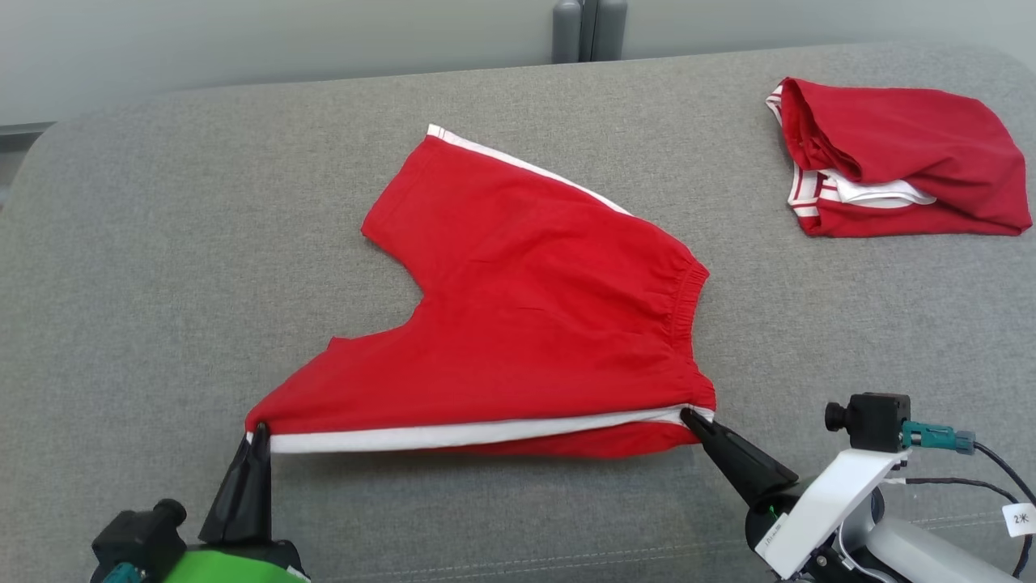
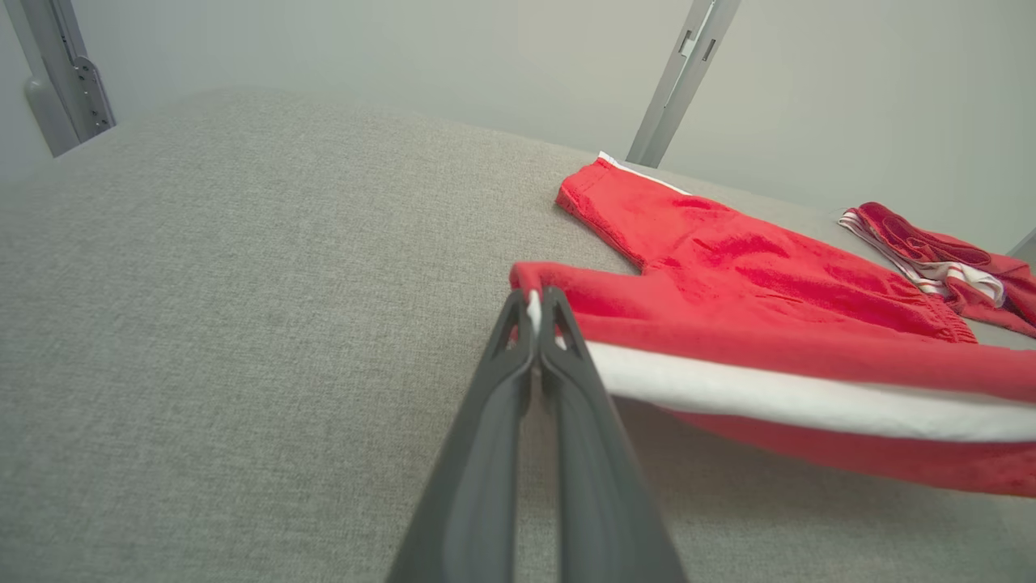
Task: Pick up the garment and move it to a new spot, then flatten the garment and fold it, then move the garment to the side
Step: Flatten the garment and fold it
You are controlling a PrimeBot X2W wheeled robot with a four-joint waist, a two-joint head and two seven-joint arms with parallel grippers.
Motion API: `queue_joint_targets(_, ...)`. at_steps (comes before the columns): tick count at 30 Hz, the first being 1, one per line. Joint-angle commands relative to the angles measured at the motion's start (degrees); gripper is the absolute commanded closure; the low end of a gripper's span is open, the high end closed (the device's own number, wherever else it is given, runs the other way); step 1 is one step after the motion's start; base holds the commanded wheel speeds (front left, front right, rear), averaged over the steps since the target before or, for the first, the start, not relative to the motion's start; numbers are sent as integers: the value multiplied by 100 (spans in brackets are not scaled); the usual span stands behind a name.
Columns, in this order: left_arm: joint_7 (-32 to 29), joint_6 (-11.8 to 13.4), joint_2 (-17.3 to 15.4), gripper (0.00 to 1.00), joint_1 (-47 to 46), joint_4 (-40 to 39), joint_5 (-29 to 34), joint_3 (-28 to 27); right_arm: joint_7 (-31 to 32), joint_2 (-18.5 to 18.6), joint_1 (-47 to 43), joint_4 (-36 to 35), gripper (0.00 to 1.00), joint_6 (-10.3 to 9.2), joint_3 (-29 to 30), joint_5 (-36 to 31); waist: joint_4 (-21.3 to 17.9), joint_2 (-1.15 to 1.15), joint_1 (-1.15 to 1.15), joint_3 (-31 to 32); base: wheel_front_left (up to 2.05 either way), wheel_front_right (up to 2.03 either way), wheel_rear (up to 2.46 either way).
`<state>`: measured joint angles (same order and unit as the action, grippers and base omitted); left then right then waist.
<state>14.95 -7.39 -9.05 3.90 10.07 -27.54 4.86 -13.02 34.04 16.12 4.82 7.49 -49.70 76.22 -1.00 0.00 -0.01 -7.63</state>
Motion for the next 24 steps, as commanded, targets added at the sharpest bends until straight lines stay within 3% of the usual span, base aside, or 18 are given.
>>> queue_joint_targets(1, 18, -7, -155, 100, -209, -44, 133, 93, -8, -35, 58, -48, 100, -1, 50, -114, -25, 0, 1, -13, 0, 0, 0)
queue_joint_targets(7, 18, -7, -518, 100, -708, -100, 241, 285, -69, -188, 219, -70, 100, -1, 200, -252, -153, 0, 1, -77, 0, 0, 0)
queue_joint_targets(24, -444, -8, -2303, 100, -3541, 717, -343, 1625, -80, -1127, 1525, 513, 100, -1, 471, -516, -1113, 0, 1, -1198, 0, 0, 0)
